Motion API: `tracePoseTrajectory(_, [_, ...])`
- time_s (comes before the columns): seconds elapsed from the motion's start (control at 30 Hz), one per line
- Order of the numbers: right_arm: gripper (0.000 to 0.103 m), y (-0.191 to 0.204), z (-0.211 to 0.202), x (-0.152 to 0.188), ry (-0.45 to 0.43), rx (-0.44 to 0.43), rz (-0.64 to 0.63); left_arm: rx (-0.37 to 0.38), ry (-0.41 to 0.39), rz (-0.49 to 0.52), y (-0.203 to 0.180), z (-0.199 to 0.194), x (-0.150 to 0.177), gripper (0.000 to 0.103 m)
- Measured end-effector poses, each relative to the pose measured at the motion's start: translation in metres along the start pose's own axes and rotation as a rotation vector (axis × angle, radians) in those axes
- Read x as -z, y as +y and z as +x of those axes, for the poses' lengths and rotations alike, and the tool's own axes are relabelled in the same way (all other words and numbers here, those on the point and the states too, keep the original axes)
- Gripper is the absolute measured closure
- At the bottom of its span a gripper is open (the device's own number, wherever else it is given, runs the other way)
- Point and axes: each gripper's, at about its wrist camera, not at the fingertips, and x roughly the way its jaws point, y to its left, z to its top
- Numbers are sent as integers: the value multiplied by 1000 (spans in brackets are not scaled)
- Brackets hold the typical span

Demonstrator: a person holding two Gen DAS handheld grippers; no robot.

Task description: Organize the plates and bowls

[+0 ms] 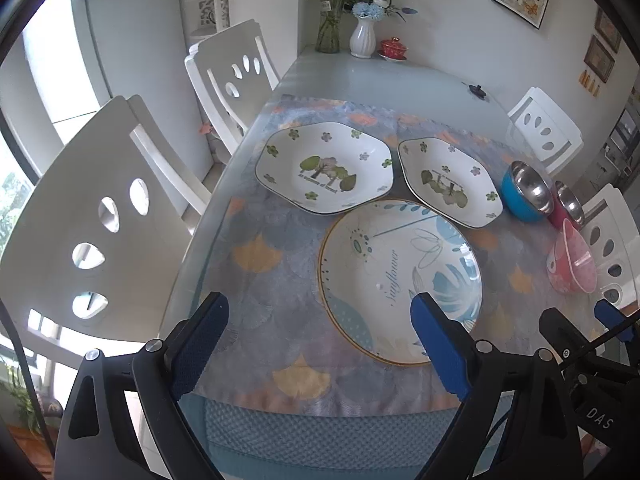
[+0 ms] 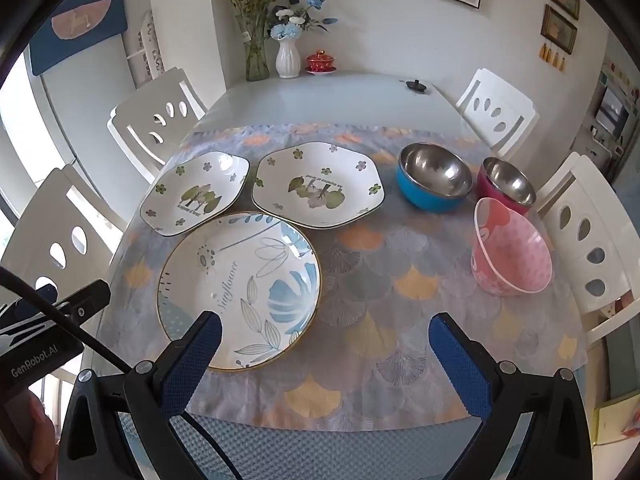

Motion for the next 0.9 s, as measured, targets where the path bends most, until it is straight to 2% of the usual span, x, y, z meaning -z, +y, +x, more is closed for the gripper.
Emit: tracePoseTrajectory(0.9, [0, 14, 4, 9, 17, -13, -15, -20, -29, 14, 1, -4, 6, 11])
